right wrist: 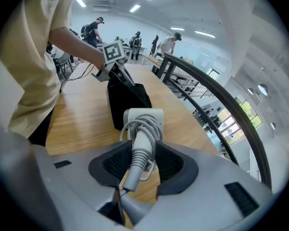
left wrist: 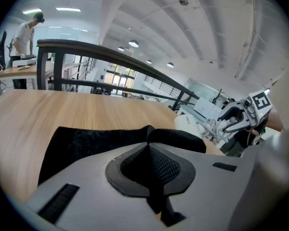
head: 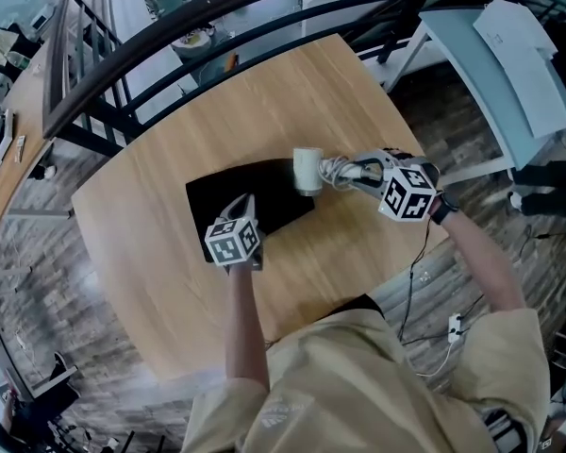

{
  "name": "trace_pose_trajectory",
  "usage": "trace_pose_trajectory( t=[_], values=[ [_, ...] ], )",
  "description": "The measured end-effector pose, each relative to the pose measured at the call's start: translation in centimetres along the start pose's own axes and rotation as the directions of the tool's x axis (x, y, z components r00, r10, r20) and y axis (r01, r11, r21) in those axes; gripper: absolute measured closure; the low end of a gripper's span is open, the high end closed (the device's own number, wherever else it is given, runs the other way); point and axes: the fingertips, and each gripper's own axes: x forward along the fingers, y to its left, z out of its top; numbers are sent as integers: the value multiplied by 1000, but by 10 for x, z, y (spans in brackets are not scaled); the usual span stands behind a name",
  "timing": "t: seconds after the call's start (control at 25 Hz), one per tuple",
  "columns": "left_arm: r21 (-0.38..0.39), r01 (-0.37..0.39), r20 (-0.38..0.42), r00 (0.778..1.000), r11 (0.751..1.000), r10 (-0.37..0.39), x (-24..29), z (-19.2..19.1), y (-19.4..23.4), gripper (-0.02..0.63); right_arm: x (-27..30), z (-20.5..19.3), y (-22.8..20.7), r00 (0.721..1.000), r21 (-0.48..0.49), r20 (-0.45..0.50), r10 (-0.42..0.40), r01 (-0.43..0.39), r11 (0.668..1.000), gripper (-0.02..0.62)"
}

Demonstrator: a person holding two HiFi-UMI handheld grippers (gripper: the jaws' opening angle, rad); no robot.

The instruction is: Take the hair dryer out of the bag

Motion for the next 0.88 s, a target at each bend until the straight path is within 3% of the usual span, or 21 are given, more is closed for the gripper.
trace_pose_trajectory(
  t=[0.2, 0.4, 0.52, 0.68, 0.88],
  values=[
    [13, 1, -7, 1000, 1000, -1, 4, -3, -5, 588, -10, -15, -12, 993, 163, 26, -119, 113, 980, 442],
    [15, 2, -20, 1000, 1000, -2, 8, -9, -9, 588, 1, -19, -24, 958, 330, 10, -287, 267, 905, 449],
    [24, 4, -29, 1000, 1000, -4, 7, -12, -12, 588, 16, -26, -25, 936, 430, -8, -353, 322, 843, 449],
    [29, 3, -32, 999, 1000, -2, 7, -12, -11, 588, 37, -37, -25, 904, 568, -40, -426, 372, 734, 449],
    [32, -3, -28, 1000, 999, 4, 9, -11, -13, 588, 59, -44, -19, 878, 708, -56, -474, 370, 602, 449]
  ],
)
